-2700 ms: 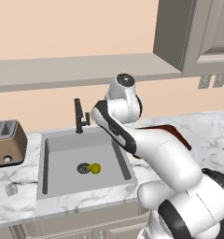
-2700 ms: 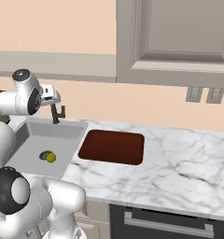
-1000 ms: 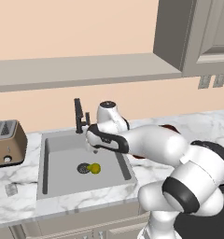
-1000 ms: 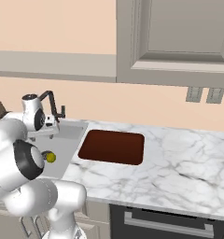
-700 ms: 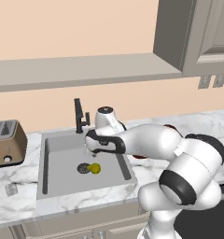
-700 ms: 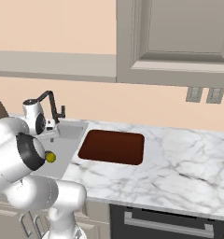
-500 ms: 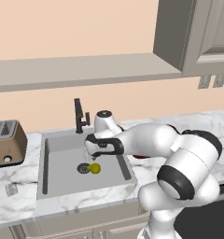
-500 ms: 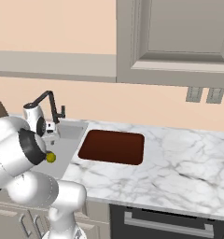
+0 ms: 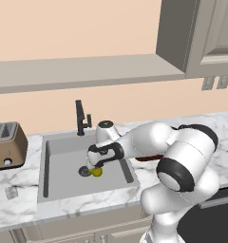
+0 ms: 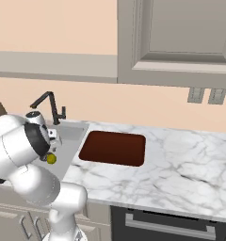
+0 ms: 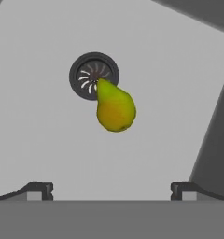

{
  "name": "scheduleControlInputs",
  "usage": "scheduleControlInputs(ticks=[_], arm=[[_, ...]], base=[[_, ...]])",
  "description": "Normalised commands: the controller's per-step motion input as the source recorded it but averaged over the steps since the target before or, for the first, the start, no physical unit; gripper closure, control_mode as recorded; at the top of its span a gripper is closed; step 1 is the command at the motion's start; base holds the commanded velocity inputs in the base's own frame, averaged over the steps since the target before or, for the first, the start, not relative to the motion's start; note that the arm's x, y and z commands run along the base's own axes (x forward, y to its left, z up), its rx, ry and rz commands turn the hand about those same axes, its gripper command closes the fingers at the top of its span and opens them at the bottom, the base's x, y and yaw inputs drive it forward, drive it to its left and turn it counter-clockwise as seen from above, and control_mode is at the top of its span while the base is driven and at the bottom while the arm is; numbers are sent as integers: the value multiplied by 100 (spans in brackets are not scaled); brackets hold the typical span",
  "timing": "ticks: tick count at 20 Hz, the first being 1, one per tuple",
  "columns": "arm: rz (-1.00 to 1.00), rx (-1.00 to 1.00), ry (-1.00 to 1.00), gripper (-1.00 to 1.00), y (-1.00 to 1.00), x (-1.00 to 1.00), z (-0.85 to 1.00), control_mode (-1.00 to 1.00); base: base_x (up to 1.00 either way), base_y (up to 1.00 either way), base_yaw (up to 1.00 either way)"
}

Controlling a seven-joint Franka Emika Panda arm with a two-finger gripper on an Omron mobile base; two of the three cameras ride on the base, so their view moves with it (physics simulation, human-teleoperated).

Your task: Pick up all produce items and place them in the sink. Turn on the sink faucet to wash them. Then turn the sink off and put them in the tray.

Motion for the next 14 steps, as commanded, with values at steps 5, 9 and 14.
scheduleControlInputs(ticks=[5, 9, 14], arm=[[4, 0, -2, -100, 0, 0, -31, -100], [3, 0, -2, -100, 1, 0, -31, -100], [3, 0, 0, -100, 7, 5, -24, -100]], base=[[0, 0, 0], [0, 0, 0], [0, 0, 0]])
